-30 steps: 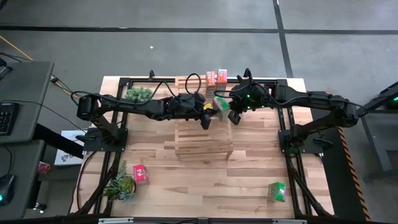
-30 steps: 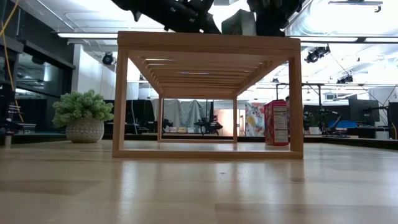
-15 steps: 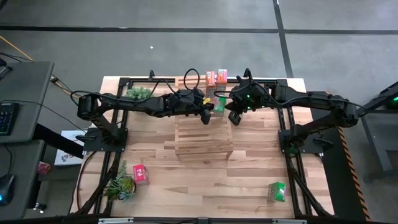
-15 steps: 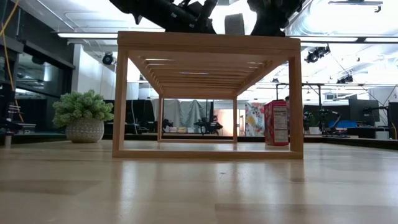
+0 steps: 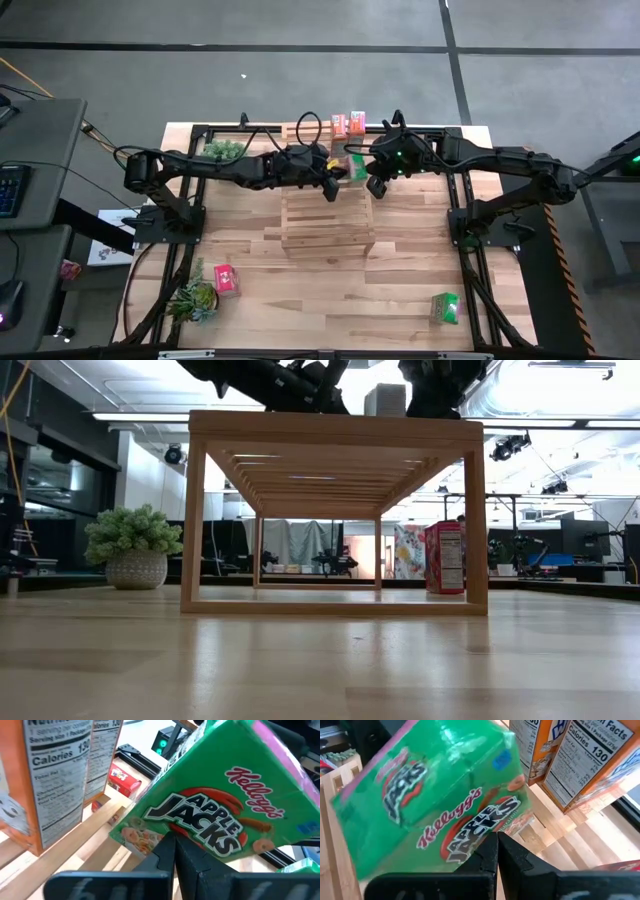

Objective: Stack cereal on shelf
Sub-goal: Put the top green cereal box on the shelf, then put the green cereal box on the shelf aligned with the other green cereal box

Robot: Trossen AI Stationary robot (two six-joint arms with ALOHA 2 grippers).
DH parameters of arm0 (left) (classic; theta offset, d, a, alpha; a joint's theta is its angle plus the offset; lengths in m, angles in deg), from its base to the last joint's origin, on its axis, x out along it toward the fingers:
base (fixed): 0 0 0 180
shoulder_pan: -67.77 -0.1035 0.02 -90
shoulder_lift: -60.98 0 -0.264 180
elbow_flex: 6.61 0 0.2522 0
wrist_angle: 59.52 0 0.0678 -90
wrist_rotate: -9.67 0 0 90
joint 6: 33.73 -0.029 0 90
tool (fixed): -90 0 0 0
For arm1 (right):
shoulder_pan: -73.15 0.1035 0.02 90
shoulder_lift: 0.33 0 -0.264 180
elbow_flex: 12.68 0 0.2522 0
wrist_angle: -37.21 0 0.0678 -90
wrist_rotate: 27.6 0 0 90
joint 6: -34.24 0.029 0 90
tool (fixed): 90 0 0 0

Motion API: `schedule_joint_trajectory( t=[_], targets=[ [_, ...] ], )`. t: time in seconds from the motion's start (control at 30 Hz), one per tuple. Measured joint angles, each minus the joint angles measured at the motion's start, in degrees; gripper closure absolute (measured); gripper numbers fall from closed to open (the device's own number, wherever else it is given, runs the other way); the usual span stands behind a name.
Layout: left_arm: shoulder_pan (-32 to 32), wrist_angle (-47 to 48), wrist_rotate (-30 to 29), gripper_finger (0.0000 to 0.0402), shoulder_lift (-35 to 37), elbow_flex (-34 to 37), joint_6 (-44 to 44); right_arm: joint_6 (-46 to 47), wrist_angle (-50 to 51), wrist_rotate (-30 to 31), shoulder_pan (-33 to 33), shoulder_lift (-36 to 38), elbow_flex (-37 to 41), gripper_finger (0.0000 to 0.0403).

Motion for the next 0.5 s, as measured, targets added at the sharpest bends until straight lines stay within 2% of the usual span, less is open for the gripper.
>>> schedule_joint_trajectory(
  t=[0.5],
  targets=[
    [-0.89,2.47,0.00,0.0401,0.57,0.13,-4.00,-0.03,1.99,0.41,0.00,0.04,0.00,0.0403]
  ],
)
